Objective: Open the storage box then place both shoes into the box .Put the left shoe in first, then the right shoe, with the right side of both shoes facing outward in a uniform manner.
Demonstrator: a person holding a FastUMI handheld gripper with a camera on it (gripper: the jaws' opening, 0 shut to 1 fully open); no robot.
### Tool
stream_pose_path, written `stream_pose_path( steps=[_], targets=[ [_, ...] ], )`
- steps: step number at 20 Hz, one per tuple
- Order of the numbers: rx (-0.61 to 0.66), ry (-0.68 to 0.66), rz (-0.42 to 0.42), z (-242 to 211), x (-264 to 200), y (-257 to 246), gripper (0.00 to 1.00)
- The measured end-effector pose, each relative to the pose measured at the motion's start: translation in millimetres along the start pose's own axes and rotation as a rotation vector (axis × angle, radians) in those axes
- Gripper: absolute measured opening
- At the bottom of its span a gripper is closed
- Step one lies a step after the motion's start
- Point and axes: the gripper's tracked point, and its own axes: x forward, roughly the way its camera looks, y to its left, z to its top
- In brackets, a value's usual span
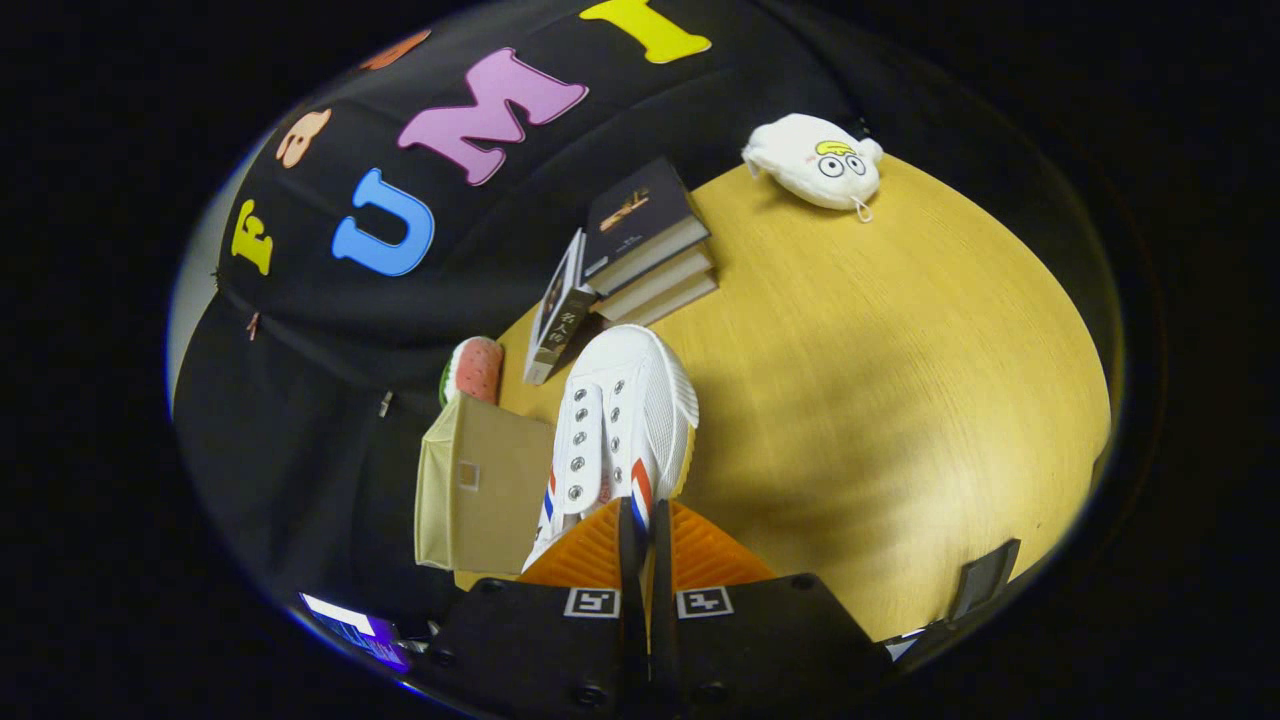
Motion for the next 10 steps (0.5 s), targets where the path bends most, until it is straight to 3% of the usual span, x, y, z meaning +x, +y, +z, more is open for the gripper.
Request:
stream_pose_path(
  steps=[5, 10],
  targets=[
    [-0.047, 0.019, 0.095, -11.0, 7.4, 109.1, 0.06],
    [-0.063, 0.055, 0.143, -44.8, 47.7, 197.9, 0.06]
  ],
)
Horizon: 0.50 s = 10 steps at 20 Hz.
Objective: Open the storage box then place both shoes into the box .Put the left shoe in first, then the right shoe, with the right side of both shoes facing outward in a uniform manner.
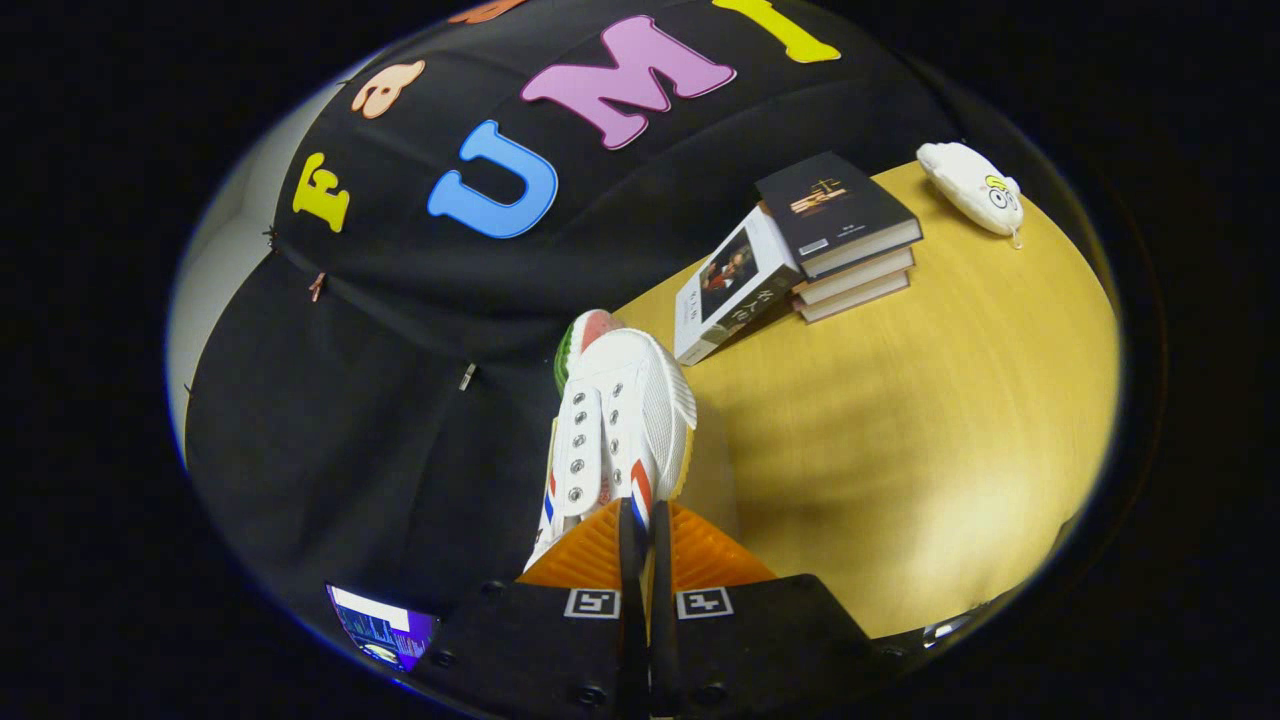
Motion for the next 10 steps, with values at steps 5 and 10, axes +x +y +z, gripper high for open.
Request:
stream_pose_path(
  steps=[5, 10],
  targets=[
    [0.024, 0.046, -0.069, -25.9, 58.7, 28.2, 0.06],
    [0.021, 0.073, -0.207, -43.2, 99.0, 15.3, 0.06]
  ],
)
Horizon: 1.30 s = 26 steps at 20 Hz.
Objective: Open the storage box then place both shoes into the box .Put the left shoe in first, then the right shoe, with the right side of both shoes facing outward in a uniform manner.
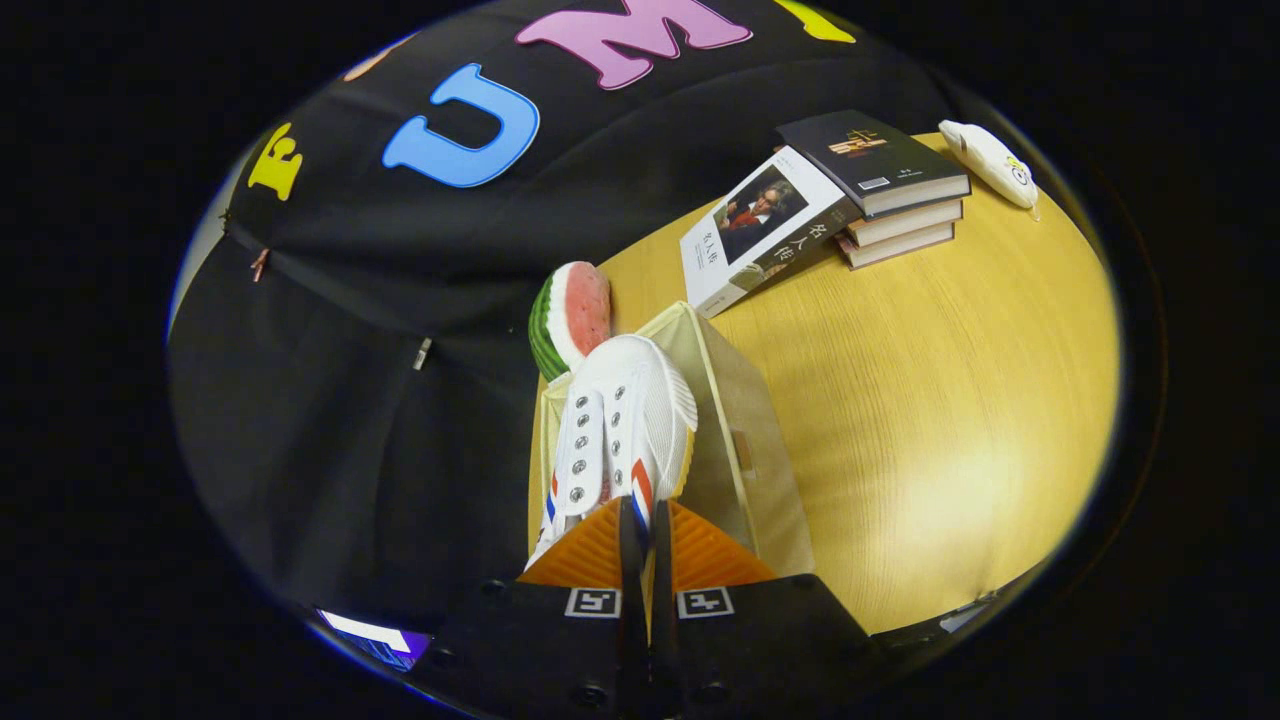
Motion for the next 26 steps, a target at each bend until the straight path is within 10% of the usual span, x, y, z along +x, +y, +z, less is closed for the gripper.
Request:
stream_pose_path(
  steps=[4, 9, 26],
  targets=[
    [0.034, 0.015, -0.067, -7.5, 17.1, -2.7, 0.06],
    [-0.018, -0.12, 0.051, 27.8, -10.3, 39.8, 0.98],
    [-0.54, -0.813, -0.113, 177.4, -241.5, -57.1, 0.99]
  ],
)
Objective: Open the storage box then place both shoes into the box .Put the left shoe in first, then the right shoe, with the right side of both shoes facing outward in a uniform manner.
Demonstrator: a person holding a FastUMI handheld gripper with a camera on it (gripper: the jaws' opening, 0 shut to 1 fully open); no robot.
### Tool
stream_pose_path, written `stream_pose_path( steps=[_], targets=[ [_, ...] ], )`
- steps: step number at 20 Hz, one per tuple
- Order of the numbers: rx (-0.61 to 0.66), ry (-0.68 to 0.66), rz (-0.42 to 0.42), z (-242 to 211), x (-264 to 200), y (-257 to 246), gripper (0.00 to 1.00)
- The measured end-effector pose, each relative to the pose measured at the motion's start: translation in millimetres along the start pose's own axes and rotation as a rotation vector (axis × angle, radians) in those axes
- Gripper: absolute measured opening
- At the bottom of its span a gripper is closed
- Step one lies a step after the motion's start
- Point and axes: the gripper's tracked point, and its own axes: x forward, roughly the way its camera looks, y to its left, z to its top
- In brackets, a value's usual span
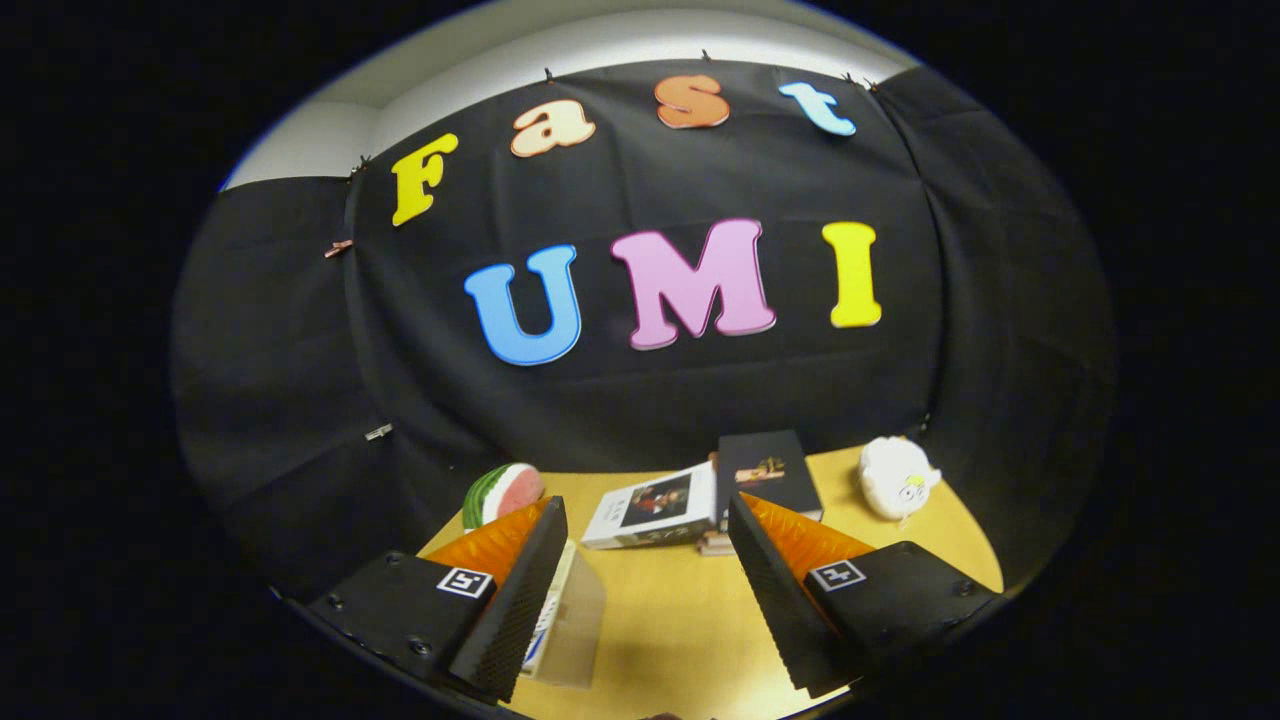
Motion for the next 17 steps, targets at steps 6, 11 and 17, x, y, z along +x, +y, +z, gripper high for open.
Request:
stream_pose_path(
  steps=[6, 11, 17],
  targets=[
    [-0.104, -0.162, -0.108, 19.7, -21.4, -101.3, 0.99],
    [-0.1, -0.153, -0.103, -3.3, -34.5, -144.1, 0.98],
    [-0.073, -0.132, -0.15, -8.3, -32.1, -147.7, 0.98]
  ],
)
